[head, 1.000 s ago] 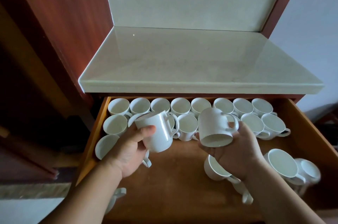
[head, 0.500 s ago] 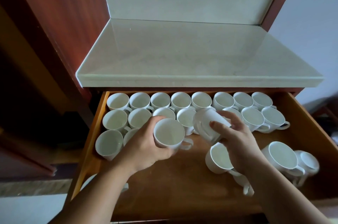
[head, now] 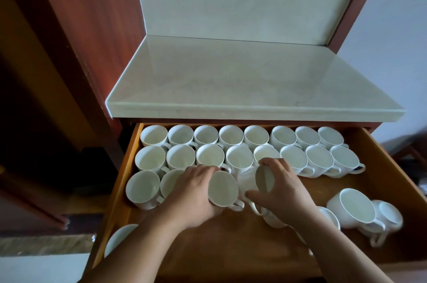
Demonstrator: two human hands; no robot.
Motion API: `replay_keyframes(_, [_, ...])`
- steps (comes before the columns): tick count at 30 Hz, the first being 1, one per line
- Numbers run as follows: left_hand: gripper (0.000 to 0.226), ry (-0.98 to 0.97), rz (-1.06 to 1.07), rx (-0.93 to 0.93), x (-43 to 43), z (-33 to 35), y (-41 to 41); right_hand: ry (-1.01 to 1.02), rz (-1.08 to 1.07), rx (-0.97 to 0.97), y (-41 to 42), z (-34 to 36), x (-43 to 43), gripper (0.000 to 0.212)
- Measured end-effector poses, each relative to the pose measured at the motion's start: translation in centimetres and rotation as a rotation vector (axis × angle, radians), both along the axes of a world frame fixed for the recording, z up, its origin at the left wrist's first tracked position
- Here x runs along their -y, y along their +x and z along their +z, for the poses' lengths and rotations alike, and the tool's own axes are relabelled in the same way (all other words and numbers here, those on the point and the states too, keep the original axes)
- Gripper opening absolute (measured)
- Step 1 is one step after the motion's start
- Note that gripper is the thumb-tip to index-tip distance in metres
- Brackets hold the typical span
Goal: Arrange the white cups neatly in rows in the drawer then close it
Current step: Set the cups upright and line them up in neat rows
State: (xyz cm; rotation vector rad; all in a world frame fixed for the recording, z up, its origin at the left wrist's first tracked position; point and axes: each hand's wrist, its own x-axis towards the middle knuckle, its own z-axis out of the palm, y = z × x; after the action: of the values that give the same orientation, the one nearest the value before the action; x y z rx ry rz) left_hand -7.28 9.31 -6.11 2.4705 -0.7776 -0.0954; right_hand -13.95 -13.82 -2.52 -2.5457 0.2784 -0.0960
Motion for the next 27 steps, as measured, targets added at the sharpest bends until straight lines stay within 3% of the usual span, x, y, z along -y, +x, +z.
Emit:
replay_keyframes(11, [0.089,0.275,-0.026,0.031,0.4,0.3,0.4,-0.297,0.282,-0.068,1.2,-1.3,-1.0,0.08])
replay_keyframes(27, [0.07,0.384,0.083,0.169,0.1,-2.0,0.7,-0.422,0.403,-0.07,2.8,-4.1,-2.0,0.067])
